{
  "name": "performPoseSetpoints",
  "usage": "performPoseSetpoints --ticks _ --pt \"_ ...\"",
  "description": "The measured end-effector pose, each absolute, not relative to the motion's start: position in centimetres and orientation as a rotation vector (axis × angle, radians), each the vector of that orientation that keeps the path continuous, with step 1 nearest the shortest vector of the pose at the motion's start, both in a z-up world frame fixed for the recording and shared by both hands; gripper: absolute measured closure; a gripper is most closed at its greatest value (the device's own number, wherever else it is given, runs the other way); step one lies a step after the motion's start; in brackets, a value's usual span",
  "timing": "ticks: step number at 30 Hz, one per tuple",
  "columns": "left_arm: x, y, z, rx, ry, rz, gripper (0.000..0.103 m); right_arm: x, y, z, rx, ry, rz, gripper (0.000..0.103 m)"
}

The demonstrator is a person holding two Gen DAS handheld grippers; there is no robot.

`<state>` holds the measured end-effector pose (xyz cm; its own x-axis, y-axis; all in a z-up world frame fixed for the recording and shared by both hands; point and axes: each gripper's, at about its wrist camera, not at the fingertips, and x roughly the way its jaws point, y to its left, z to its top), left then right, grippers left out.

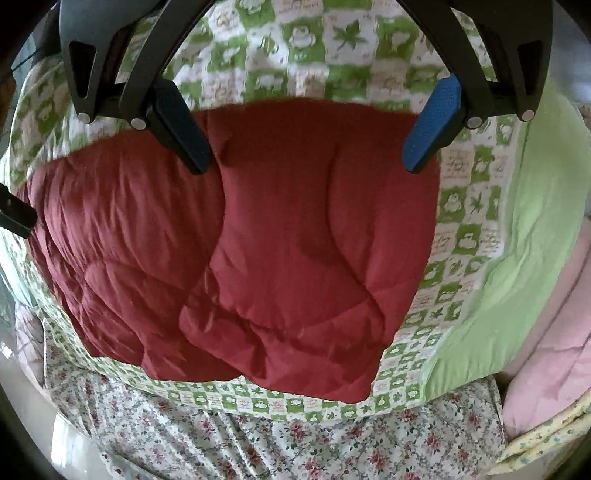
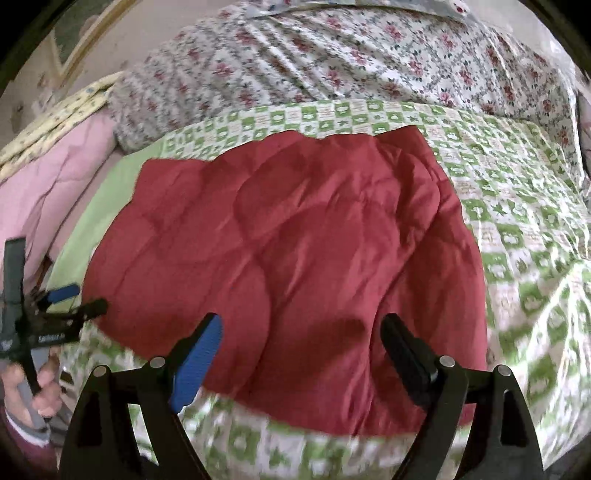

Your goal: Fold large clothes

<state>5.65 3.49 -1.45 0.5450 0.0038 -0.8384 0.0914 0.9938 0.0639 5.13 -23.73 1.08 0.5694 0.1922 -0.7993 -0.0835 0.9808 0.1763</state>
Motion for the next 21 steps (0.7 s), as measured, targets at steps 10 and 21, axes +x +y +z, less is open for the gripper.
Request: performPoseSetpoints --ticks 10,21 --pt "0.0 1.5 -2.9 0.211 1.006 -0.112 0.000 -0.8 -20.8 1.0 0.040 0.961 0.254 0.014" --pt "-2.7 1.5 0.7 0.254 0.959 -0.067 0.000 -3.0 -19.2 2.7 -0.050 0.983 0.309 0.003"
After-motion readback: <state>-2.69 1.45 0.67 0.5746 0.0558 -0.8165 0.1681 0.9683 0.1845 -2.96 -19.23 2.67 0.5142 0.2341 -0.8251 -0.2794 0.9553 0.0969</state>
